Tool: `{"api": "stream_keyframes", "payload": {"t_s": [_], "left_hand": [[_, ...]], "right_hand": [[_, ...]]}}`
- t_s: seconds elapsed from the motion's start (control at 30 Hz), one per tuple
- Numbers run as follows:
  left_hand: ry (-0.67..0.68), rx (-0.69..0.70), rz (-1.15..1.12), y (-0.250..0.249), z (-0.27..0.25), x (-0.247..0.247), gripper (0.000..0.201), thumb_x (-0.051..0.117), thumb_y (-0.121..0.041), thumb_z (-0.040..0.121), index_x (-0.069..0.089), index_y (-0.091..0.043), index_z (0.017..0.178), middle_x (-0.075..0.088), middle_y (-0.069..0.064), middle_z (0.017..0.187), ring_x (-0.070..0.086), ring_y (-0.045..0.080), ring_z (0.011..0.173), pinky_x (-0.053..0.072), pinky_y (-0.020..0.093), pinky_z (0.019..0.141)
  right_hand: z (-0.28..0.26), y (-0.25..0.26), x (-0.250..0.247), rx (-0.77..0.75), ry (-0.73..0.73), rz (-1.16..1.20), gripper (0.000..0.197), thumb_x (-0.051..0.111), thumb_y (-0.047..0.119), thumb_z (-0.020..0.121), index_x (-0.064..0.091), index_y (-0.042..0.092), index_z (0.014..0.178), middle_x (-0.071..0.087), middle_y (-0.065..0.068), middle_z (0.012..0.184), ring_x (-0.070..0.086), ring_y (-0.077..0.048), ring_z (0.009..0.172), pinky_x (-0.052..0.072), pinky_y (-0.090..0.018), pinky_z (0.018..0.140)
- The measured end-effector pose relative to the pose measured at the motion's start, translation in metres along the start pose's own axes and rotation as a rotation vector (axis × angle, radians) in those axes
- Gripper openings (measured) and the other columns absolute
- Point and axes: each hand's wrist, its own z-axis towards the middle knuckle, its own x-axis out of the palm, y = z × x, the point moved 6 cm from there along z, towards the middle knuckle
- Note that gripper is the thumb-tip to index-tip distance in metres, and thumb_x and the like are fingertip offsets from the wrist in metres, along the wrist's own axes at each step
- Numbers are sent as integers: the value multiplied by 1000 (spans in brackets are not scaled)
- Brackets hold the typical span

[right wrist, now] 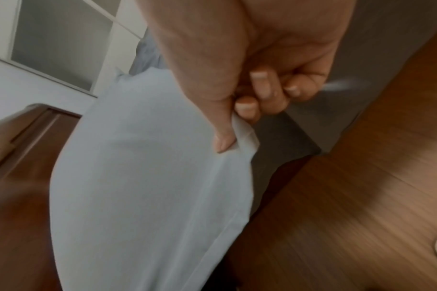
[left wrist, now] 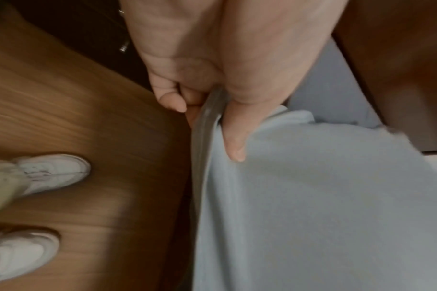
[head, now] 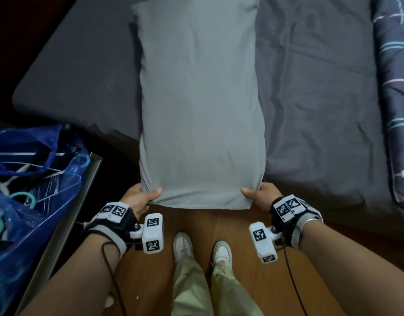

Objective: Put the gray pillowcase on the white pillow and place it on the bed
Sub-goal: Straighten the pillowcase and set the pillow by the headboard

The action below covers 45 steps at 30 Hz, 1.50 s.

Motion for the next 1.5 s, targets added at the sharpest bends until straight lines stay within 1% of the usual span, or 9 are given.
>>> {"api": "stream_keyframes", "payload": {"t_s": [0.1, 0.27, 0.43, 0.53, 0.73, 0.97, 1.13, 1.27, 1.5], "left_hand": [[-122, -29, 73, 8, 1, -5, 33, 67, -18, 84, 58, -11, 116, 62, 6, 109, 56, 22, 98, 44, 31, 89], [-263, -98, 164, 3, 16, -25, 88, 83, -28, 59, 43, -8, 134, 56, 14, 129, 56, 34, 114, 46, 44, 100], [-464, -72, 15, -24, 12, -51, 75, 72, -34, 49, 54, -9, 118, 61, 16, 121, 62, 35, 103, 52, 45, 91], [-251, -115, -266, -39, -2, -20, 65, 61, -39, 79, 43, -8, 133, 60, 16, 117, 63, 28, 94, 53, 40, 75], [58, -206, -462, -61, -2, 13, 74, 44, -62, 87, 34, -14, 142, 43, 19, 144, 47, 37, 128, 42, 49, 90], [142, -17, -502, -88, 9, 12, 39, 61, -52, 82, 61, -22, 107, 76, 4, 85, 74, 19, 68, 56, 28, 53], [196, 51, -533, -114, -9, 9, 29, 66, -45, 81, 64, -24, 100, 78, 4, 82, 75, 19, 70, 57, 29, 50], [149, 67, -552, -143, -23, 2, 37, 64, -39, 84, 59, -21, 115, 74, 5, 85, 73, 18, 55, 54, 28, 42], [110, 46, -366, -172, -33, -12, 44, 58, -30, 89, 52, -11, 128, 72, 8, 63, 65, 18, 38, 49, 23, 35]], "right_hand": [[-2, 7, 2, 41, -28, -227, 21, 67, 26, 85, 68, 5, 88, 67, -6, 70, 60, -18, 62, 54, -37, 83], [-18, 18, -19, 214, -330, -332, 70, 71, 22, 78, 35, 6, 135, 40, -21, 139, 44, -39, 126, 37, -44, 104], [-26, 45, -42, 52, -572, 95, 35, 55, 12, 82, 52, 4, 116, 61, -20, 115, 59, -36, 104, 44, -35, 90], [-24, 51, -16, 166, -278, 411, 38, 53, 32, 84, 54, 0, 105, 67, -14, 84, 67, -36, 88, 54, -45, 85], [-15, 79, 9, 332, 150, 779, 97, 56, 64, 79, 15, 11, 150, 42, -26, 141, 46, -43, 128, 40, -50, 104], [-9, 94, -7, 222, 146, 691, 58, 63, 50, 82, 49, 22, 131, 64, -4, 105, 61, -24, 88, 58, -37, 60], [-22, 117, -19, 236, 165, 606, 24, 62, 40, 87, 54, 17, 89, 61, -6, 84, 60, -22, 73, 54, -34, 41], [-26, 144, -29, 248, 244, 525, 39, 65, 37, 84, 57, 7, 108, 68, -11, 70, 66, -27, 58, 60, -36, 53], [-19, 178, -46, 123, 361, 645, 23, 59, 29, 87, 62, 21, 108, 69, -7, 109, 58, -31, 118, 42, -58, 102]]}}
